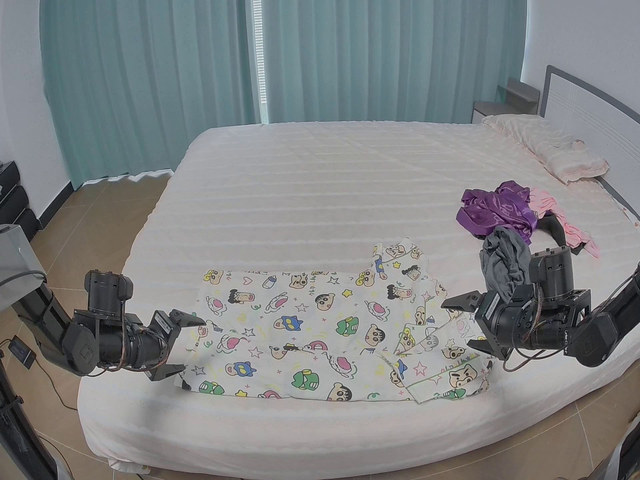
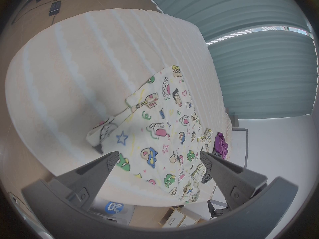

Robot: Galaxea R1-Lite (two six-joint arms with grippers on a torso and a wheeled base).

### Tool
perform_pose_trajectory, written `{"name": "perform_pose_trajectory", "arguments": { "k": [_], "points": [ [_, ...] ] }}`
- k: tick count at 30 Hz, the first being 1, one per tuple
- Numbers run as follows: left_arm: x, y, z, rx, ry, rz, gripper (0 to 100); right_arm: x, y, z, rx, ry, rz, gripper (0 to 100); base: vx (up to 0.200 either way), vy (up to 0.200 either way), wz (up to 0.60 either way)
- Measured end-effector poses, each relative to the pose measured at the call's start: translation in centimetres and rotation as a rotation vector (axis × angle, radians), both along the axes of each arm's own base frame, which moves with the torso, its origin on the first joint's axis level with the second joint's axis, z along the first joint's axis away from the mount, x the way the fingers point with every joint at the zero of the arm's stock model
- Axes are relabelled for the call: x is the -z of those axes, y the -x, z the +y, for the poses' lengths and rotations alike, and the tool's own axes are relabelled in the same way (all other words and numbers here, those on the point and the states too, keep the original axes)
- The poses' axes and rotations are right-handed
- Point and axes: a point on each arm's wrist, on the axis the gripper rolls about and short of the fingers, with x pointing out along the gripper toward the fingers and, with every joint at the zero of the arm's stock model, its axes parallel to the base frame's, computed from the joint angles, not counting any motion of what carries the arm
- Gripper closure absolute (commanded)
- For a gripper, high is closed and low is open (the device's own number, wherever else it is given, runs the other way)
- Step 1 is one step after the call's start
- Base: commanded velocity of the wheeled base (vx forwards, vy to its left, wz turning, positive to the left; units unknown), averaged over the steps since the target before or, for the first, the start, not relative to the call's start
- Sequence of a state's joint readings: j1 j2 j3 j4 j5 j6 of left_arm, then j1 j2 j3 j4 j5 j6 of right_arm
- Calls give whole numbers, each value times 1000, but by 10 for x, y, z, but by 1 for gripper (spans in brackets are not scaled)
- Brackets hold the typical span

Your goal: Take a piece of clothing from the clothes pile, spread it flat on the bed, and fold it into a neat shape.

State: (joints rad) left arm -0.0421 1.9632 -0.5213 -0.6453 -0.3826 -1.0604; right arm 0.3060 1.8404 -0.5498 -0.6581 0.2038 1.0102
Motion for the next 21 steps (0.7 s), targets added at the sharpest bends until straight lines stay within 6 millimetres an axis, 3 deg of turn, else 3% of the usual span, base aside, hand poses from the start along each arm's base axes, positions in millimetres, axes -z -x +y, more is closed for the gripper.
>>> {"name": "perform_pose_trajectory", "arguments": {
  "k": [7,16,21],
  "points": [
    [0,1,1,-13,3,5,0,-1,0,-1,5,1,-3,0,0,0,0],
    [0,2,0,-11,8,-39,0,-1,0,0,0,3,-7,0,200,0,0],
    [0,3,0,-12,8,-39,0,-2,1,0,0,3,-10,0,0,0,0]
  ]
}}
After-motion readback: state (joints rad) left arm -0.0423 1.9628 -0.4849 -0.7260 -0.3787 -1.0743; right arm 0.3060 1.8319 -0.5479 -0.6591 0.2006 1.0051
